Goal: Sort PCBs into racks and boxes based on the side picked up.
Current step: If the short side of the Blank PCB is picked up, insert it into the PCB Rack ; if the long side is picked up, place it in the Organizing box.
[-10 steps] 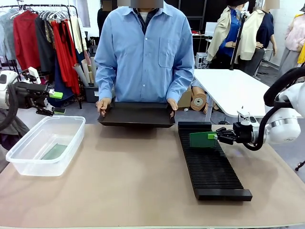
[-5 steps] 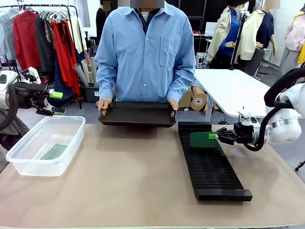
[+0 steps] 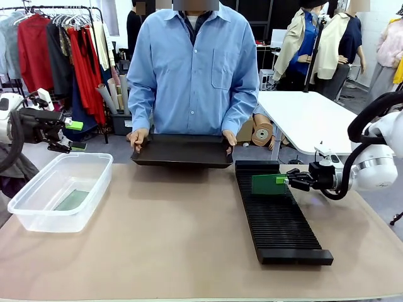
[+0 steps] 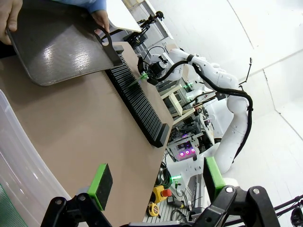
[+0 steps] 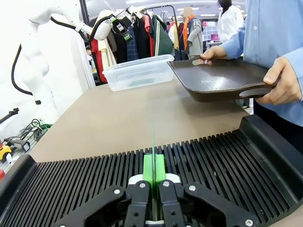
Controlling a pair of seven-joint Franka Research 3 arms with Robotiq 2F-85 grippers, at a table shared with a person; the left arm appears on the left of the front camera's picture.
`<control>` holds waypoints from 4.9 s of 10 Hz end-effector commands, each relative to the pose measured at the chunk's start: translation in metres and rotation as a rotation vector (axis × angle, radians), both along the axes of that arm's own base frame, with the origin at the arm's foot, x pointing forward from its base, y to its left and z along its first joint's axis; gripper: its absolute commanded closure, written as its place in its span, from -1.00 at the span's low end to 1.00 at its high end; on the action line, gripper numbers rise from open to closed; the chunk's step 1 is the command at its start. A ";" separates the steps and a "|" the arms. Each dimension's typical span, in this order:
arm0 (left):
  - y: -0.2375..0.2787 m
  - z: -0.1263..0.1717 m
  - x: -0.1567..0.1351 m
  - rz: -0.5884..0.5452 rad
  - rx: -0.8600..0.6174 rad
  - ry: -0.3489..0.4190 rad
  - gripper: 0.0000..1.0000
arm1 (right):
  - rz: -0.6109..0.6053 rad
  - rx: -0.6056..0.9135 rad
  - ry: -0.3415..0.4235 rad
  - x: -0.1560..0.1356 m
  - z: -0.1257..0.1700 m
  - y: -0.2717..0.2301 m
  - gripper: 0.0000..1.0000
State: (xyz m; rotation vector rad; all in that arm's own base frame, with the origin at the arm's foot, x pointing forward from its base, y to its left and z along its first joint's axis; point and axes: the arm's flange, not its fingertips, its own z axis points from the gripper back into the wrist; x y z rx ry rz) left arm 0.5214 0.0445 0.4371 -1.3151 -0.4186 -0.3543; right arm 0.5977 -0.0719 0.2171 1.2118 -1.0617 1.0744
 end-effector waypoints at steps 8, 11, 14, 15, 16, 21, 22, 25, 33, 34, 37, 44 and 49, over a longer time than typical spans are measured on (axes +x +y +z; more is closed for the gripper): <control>0.000 0.002 -0.001 0.001 -0.001 -0.004 -1.00 | 0.016 0.032 0.035 0.008 0.008 -0.002 -1.00; 0.000 0.002 -0.001 0.001 -0.001 -0.004 -1.00 | -0.004 0.027 0.051 0.012 0.014 -0.003 -1.00; 0.000 0.002 -0.001 0.001 -0.001 -0.004 -1.00 | -0.007 0.029 0.067 0.014 0.016 -0.001 -1.00; 0.000 0.002 -0.001 0.001 -0.001 -0.004 -1.00 | 0.002 0.017 0.052 0.005 0.005 -0.004 -1.00; 0.000 0.002 -0.001 0.001 -0.001 -0.004 -1.00 | 0.002 0.017 0.052 0.005 0.005 -0.004 -1.00; 0.000 0.002 -0.001 0.001 -0.001 -0.004 -1.00 | 0.002 0.017 0.052 0.005 0.005 -0.004 -1.00; 0.000 0.002 -0.001 0.001 -0.001 -0.004 -1.00 | 0.002 0.017 0.052 0.005 0.005 -0.004 -1.00; 0.000 0.002 -0.001 0.001 -0.001 -0.004 -1.00 | 0.002 0.017 0.052 0.005 0.005 -0.004 -1.00; 0.000 0.002 -0.001 0.001 -0.001 -0.004 -1.00 | -0.020 0.025 0.071 0.020 0.062 0.023 -1.00; 0.000 0.002 -0.001 0.001 -0.001 -0.004 -1.00 | -0.030 0.011 0.049 0.021 0.080 0.029 -1.00; 0.000 0.002 -0.001 0.001 -0.001 -0.004 -1.00 | -0.047 -0.038 0.123 -0.007 0.140 0.046 -1.00; 0.000 0.002 -0.001 0.001 -0.001 -0.004 -1.00 | -0.171 0.054 0.985 -0.090 0.204 0.048 -1.00; 0.000 0.002 -0.001 0.001 -0.001 -0.004 -1.00 | -0.220 0.045 1.116 -0.099 0.180 0.031 -1.00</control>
